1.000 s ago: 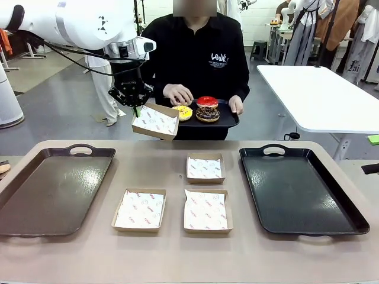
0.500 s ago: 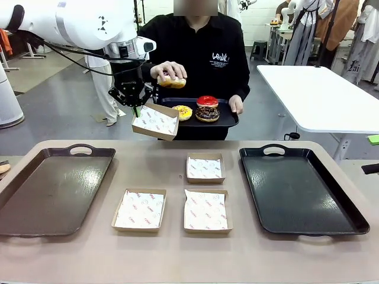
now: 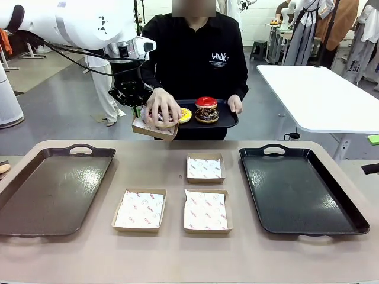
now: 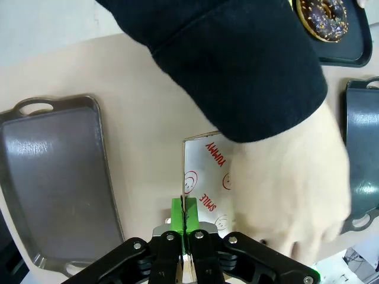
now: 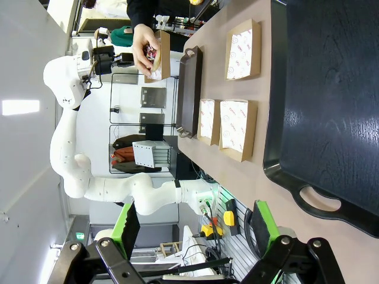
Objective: Individually package the donuts and arrange them on the tray.
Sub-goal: Place the picked Paper togo box on the Handle tray while simultaneously picking up another Paper togo box from the table with the other hand.
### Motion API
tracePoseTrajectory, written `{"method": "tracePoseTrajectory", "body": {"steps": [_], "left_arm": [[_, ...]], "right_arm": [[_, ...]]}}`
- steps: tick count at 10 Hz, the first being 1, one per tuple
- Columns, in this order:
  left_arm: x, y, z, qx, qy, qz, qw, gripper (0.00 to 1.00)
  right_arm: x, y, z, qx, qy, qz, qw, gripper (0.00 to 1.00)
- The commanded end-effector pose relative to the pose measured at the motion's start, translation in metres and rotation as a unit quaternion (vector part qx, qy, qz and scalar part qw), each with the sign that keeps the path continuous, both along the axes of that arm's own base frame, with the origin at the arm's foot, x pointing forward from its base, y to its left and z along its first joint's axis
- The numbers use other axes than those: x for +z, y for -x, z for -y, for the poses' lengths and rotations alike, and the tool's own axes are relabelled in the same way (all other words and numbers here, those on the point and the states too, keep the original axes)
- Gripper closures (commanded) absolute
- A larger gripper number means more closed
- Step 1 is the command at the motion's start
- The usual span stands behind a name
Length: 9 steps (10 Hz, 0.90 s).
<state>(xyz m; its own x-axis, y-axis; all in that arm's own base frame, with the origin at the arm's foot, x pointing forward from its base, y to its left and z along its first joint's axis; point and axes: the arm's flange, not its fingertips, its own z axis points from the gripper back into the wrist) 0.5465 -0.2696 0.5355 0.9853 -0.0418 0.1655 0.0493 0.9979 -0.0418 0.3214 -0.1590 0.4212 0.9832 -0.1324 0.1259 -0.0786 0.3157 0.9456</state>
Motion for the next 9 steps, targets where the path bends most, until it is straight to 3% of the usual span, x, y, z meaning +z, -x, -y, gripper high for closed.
{"method": "tracePoseTrajectory", "body": {"steps": [1, 9], "left_arm": [[0.0006, 0.0008, -0.0019, 0.002, 0.001, -0.001, 1.0, 1.0], [0.0006, 0.0008, -0.0019, 0.002, 0.001, -0.001, 1.0, 1.0]], "right_arm": [[0.0005, -0.0001, 0.0005, 0.0, -0.005, 0.002, 1.0, 0.0], [0.0005, -0.0001, 0.0005, 0.0, -0.005, 0.002, 1.0, 0.0]]}}
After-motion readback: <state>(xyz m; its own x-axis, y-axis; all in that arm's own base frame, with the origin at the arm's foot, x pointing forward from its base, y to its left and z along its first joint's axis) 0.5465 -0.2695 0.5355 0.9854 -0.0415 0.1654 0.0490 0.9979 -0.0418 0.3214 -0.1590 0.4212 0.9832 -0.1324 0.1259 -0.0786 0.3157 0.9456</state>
